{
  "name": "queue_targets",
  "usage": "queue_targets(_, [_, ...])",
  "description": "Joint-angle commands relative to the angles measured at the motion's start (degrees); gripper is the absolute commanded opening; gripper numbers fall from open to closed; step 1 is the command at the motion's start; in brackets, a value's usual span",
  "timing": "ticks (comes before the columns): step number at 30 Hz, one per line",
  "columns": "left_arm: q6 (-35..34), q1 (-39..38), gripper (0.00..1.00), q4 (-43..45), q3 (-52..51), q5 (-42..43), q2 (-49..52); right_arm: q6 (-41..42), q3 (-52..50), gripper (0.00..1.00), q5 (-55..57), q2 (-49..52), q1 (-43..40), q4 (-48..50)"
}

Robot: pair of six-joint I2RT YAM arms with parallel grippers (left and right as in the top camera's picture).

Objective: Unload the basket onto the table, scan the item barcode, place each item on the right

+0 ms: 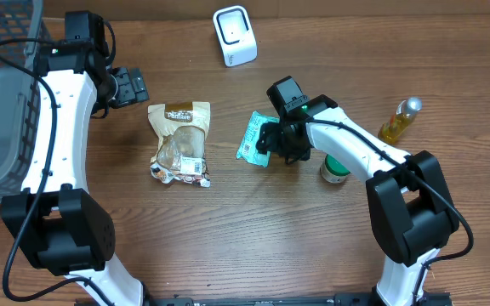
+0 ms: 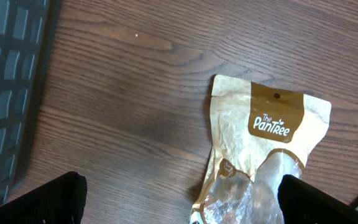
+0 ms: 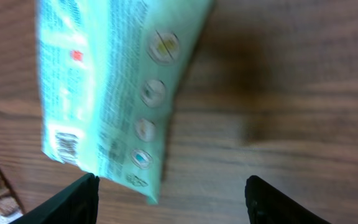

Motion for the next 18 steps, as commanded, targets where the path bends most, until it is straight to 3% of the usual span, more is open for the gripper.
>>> queue_targets(1, [1.11,-0.11,1.0,0.02,0.9,0.22,-0.26,0.2,0.02,0.72,0.52,-1.42,0.55,-1.7])
queue_targets(18, [1.11,-0.11,1.0,0.02,0.9,0.24,-0.24,0.24,0.02,0.84,0.52,-1.42,0.55,-0.33])
